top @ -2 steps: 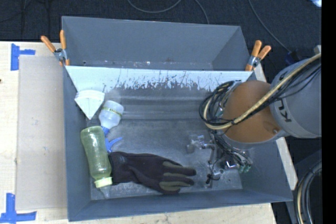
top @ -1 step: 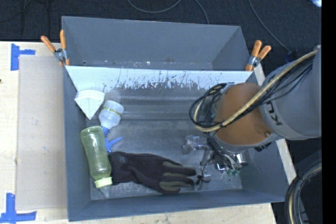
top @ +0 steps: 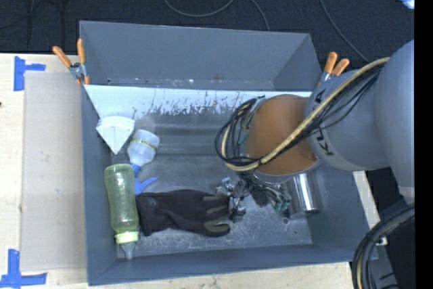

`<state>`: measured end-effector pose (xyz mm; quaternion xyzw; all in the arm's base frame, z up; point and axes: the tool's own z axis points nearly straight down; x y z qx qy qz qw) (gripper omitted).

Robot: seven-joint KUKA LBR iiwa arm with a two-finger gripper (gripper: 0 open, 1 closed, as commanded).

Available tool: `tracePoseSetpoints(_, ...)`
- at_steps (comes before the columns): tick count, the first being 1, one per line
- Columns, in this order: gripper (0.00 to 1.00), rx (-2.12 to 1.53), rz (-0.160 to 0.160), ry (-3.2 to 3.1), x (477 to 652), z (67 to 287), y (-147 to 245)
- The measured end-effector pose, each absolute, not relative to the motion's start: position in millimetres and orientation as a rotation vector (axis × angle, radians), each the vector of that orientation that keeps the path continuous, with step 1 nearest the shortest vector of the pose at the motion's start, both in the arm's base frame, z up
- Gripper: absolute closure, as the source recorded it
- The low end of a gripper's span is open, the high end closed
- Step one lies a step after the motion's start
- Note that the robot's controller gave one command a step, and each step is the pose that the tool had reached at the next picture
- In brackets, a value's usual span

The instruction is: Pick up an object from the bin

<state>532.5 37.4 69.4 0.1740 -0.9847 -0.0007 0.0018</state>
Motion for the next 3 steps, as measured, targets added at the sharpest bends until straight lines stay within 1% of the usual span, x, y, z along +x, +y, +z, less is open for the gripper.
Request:
tracePoseSetpoints(1,1.00,0.547,-0.002,-3.090,532.5,69,37)
tracePoseSetpoints(2,1.00,0.519,-0.004,-3.088,528.0,106,38)
tracePoseSetpoints(3,1.00,0.398,-0.002,-3.112,527.5,203,38)
